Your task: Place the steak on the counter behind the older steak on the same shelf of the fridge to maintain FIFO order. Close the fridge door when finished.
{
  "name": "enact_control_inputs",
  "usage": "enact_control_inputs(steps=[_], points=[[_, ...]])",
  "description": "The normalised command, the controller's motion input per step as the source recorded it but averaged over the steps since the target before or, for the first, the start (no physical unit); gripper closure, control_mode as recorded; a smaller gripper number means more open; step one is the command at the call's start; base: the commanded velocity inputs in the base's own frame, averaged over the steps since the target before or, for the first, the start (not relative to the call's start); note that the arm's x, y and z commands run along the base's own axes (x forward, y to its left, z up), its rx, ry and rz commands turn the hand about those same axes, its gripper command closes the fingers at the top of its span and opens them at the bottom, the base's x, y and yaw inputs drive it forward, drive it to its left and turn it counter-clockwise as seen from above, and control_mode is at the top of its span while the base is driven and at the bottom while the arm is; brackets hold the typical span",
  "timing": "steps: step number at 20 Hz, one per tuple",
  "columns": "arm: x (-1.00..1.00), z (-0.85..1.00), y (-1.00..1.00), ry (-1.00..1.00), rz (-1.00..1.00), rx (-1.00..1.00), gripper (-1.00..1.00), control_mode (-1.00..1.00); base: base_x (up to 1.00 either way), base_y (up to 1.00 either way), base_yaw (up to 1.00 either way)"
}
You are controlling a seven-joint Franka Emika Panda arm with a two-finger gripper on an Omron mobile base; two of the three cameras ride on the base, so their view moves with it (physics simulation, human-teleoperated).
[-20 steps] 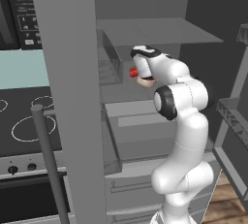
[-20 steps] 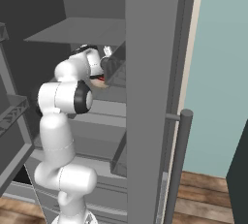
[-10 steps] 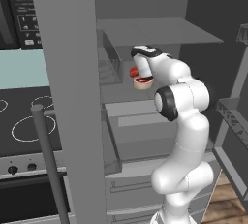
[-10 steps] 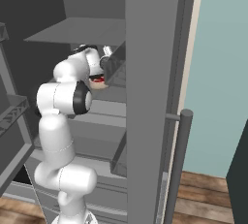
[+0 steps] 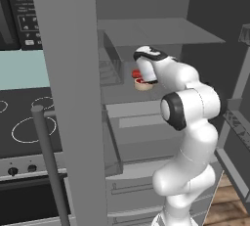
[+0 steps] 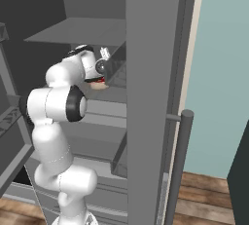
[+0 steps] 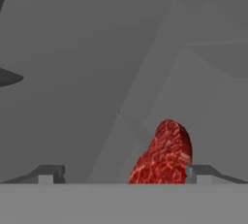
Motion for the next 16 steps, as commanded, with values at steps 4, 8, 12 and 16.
enact_control_inputs(steps=[4, 8, 12, 16], points=[[-0.48, 0.26, 0.0, 0.0, -0.02, 0.0, -1.0, -1.0, 0.0, 0.0, 0.0], [-0.54, 0.21, 0.0, 0.0, -0.03, 0.0, -1.0, -1.0, 0.0, 0.0, 0.0], [-0.59, 0.43, 0.0, 0.0, -0.04, 0.0, -1.0, -1.0, 0.0, 0.0, 0.0], [-0.56, 0.53, 0.0, 0.06, -0.04, 0.0, -1.0, -1.0, 0.0, 0.0, 0.0]])
